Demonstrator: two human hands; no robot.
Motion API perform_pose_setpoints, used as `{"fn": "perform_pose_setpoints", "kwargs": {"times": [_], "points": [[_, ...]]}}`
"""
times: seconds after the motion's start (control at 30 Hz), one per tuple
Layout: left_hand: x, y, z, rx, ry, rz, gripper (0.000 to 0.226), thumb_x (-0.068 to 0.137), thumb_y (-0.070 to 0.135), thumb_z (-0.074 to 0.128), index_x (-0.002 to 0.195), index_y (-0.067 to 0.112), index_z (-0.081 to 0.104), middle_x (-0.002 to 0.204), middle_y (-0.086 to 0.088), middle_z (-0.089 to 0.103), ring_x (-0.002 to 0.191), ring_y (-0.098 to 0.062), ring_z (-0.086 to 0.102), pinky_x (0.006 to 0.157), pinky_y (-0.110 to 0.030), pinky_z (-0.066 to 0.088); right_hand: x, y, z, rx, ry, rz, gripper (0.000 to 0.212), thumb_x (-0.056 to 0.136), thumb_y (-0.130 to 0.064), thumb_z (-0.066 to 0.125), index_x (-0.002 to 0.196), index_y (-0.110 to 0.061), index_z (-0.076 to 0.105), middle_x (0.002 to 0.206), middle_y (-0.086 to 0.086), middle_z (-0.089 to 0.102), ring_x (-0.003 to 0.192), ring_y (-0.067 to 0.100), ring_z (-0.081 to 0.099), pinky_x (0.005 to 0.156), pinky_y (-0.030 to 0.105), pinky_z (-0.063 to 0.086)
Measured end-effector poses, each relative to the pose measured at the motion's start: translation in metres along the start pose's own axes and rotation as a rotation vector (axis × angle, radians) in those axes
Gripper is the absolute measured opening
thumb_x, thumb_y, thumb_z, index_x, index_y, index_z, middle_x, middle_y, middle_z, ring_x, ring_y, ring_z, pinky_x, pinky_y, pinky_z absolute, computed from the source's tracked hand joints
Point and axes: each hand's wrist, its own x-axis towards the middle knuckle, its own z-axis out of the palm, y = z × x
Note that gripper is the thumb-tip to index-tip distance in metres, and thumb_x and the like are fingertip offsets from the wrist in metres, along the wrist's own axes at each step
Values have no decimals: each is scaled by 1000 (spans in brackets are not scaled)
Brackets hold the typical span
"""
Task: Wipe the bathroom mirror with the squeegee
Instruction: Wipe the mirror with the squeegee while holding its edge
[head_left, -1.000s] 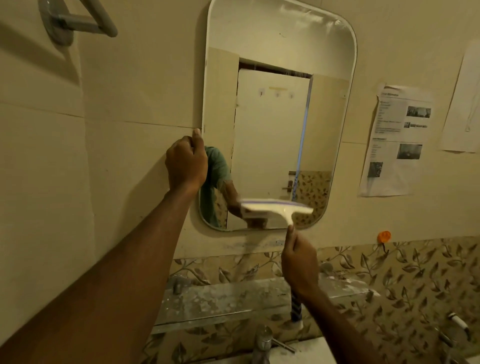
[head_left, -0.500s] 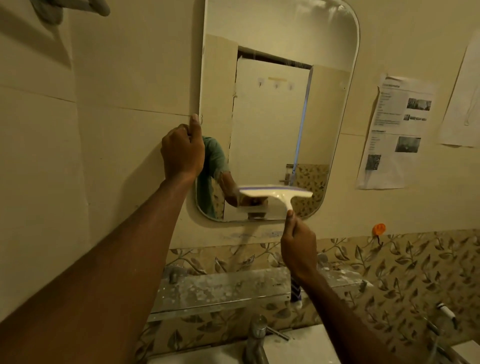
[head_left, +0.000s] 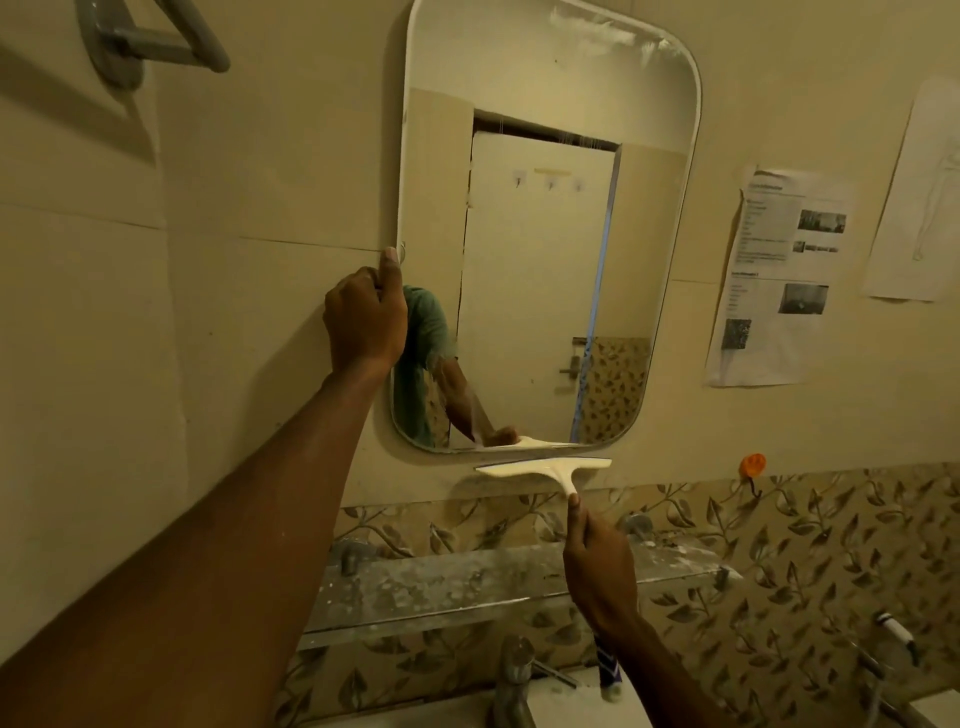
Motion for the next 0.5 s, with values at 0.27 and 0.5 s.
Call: {"fn": "perform_pose_setpoints", "kwargs": {"times": [0.27,0.5], "points": [[-5,10,-10,-91,-14,-61,61,104,35,25,66,4,60,64,-11,57,55,-17,49,51,-24,31,64,-87,-41,144,119,-152,47,104,-34,32,64,-14,49,52,1,41,42,10,36,37,22,32],[-6,9,-20,-244,-78,-171,60,103,36,26,73,4,67,70,-14,67,67,-26,64,68,-33,51,159,-238,-83,284,188,-245,52,104,-40,25,68,-13,51,60,6,56,44,19,55,50,43,57]]}}
